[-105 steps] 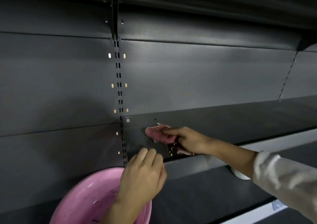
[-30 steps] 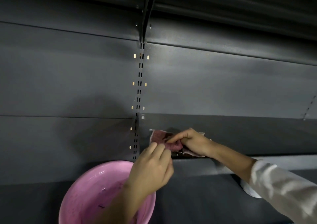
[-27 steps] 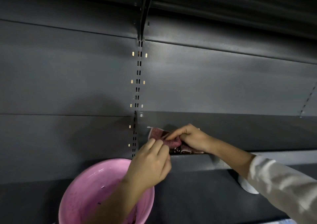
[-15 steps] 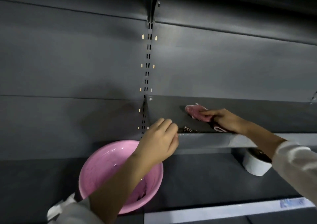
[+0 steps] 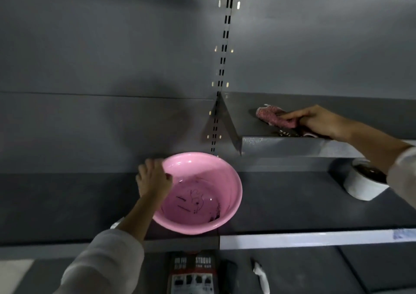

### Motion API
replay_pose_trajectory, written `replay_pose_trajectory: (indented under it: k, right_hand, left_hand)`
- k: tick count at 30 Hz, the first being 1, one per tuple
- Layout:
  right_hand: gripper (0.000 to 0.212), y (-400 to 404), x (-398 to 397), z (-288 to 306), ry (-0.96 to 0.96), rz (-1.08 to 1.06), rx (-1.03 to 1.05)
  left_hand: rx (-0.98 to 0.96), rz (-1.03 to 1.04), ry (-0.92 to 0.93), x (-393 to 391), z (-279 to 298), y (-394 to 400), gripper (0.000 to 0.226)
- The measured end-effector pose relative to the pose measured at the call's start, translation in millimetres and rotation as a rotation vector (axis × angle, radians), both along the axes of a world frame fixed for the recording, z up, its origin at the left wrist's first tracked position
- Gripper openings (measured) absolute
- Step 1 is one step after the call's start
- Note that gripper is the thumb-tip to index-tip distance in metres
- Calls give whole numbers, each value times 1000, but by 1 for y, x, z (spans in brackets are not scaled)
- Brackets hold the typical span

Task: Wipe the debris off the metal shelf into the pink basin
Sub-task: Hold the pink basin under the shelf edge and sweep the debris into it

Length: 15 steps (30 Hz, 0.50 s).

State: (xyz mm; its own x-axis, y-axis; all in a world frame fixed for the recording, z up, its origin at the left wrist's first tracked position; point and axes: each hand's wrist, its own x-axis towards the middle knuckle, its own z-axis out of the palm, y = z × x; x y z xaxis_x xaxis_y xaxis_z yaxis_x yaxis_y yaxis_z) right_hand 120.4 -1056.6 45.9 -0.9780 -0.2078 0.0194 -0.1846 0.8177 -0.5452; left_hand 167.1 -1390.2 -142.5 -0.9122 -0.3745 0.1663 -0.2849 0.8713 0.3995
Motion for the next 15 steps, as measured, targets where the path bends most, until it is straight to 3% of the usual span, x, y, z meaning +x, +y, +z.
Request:
replay_pose_trajectory:
  k: [4,8,15]
  right_hand:
    - [47,-1,1,0,8,-20,-1]
    - [46,-3,1,0,0,-30,-12]
    - [45,-1,-1,0,-17,-41,-26]
  left_hand:
    - [368,322,-264,2,-38,-25,66]
    - [1021,517,-350,4,-55,-33,49]
    - [1026,543,-171,0,-52,-21,40]
